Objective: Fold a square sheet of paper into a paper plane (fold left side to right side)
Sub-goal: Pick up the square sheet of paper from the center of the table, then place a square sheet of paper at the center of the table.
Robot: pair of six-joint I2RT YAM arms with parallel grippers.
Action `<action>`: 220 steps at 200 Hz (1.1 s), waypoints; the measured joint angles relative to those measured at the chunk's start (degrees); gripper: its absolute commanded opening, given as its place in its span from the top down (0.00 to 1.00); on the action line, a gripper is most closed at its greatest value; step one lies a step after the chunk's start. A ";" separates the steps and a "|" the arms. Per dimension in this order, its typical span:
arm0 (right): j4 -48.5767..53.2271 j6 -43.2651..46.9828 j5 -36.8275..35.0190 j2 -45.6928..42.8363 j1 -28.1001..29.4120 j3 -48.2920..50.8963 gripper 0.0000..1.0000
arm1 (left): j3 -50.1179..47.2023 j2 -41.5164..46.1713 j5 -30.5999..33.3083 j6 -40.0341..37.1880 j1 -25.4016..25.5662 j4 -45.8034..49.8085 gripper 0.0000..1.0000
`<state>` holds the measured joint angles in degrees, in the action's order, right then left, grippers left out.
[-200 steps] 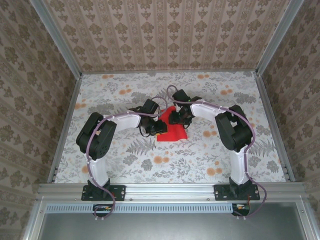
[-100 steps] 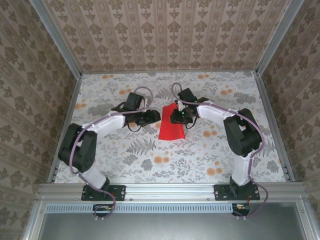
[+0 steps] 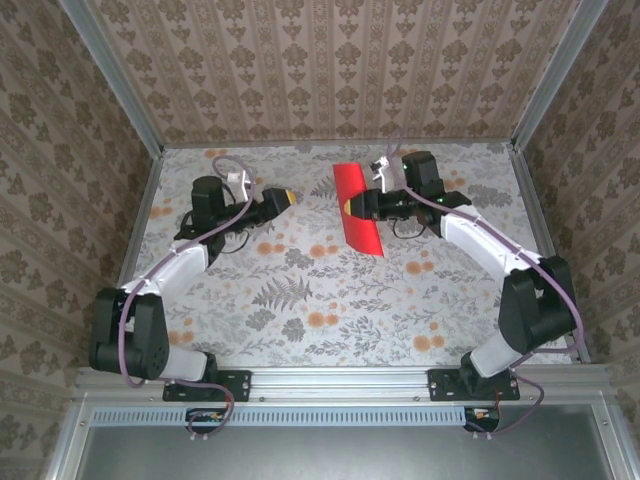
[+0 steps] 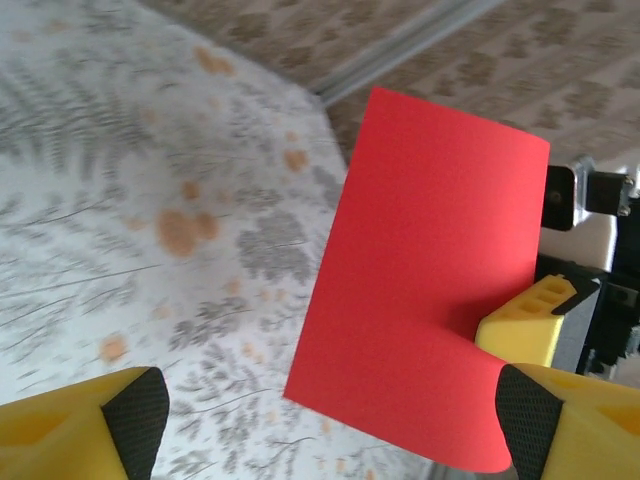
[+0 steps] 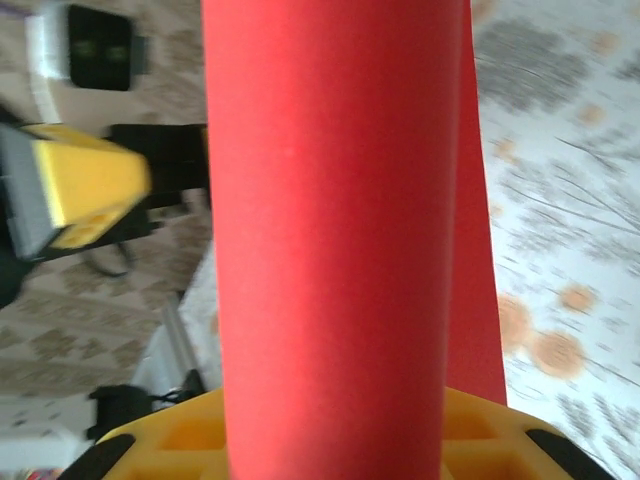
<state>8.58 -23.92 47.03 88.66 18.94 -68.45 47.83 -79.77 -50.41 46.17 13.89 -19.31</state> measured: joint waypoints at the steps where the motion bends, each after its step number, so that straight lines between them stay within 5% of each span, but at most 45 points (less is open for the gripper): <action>1: -0.09 -0.07 0.33 -0.09 0.00 -0.04 0.70 | 0.04 0.00 -0.52 0.28 0.00 -0.39 0.10; 59: -10.88 -6.58 11.08 -1.97 0.46 -2.86 0.70 | 4.46 0.00 -9.46 6.14 3.30 -13.46 0.08; 128: -17.99 -12.09 15.43 -3.06 1.97 -4.22 0.70 | 8.39 -2.03 -12.70 6.78 7.15 -15.65 0.12; 146: -18.32 -12.35 15.58 -3.06 1.95 -4.22 0.70 | 8.63 -2.03 -12.90 7.08 7.15 -15.82 0.23; 189: -17.07 -11.89 15.28 -3.08 1.95 -4.22 0.69 | 8.98 -2.03 -13.05 8.07 7.15 -16.76 0.70; 220: -16.98 -11.87 14.60 -3.08 1.55 -4.22 0.67 | 9.31 -1.97 -12.98 7.41 7.15 -16.22 0.91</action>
<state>-8.40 -35.79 61.63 85.58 20.49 -72.66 57.14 -81.73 -63.40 53.58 21.04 -35.53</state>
